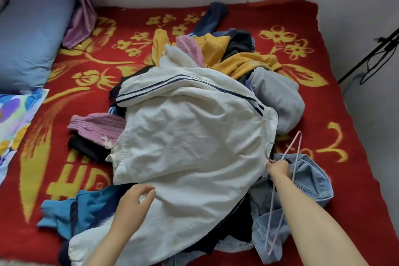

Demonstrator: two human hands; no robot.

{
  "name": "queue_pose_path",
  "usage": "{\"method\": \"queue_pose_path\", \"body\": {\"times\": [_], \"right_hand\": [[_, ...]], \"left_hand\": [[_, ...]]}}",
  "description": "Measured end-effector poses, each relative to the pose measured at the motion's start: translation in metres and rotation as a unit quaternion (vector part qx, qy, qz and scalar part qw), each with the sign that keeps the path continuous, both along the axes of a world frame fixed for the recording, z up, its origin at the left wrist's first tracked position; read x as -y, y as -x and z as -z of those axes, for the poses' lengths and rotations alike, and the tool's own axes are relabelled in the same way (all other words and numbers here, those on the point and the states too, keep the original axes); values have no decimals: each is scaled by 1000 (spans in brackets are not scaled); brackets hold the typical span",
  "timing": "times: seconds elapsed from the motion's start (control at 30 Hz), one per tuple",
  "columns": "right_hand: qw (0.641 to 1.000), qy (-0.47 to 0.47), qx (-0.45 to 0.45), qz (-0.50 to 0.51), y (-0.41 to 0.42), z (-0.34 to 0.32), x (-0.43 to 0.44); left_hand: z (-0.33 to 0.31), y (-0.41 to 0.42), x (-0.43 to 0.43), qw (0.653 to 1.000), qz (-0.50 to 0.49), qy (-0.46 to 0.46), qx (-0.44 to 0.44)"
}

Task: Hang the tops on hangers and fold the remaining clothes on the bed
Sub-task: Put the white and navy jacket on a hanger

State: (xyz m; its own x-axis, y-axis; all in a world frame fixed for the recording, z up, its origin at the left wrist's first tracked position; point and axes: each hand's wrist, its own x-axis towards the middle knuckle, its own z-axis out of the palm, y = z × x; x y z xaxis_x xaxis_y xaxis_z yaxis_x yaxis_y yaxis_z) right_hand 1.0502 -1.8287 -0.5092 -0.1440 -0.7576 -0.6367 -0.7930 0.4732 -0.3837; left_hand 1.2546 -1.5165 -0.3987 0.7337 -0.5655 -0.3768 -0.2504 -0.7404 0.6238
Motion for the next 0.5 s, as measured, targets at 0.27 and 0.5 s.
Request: {"method": "queue_pose_path", "body": {"times": [0.27, 0.5], "right_hand": [[997, 66, 48, -12, 1, -24, -29], [975, 168, 148, 12, -26, -121, -90]], "left_hand": [[-4, -2, 6, 999, 22, -5, -34], [-17, 13, 8, 991, 113, 36, -56]]}}
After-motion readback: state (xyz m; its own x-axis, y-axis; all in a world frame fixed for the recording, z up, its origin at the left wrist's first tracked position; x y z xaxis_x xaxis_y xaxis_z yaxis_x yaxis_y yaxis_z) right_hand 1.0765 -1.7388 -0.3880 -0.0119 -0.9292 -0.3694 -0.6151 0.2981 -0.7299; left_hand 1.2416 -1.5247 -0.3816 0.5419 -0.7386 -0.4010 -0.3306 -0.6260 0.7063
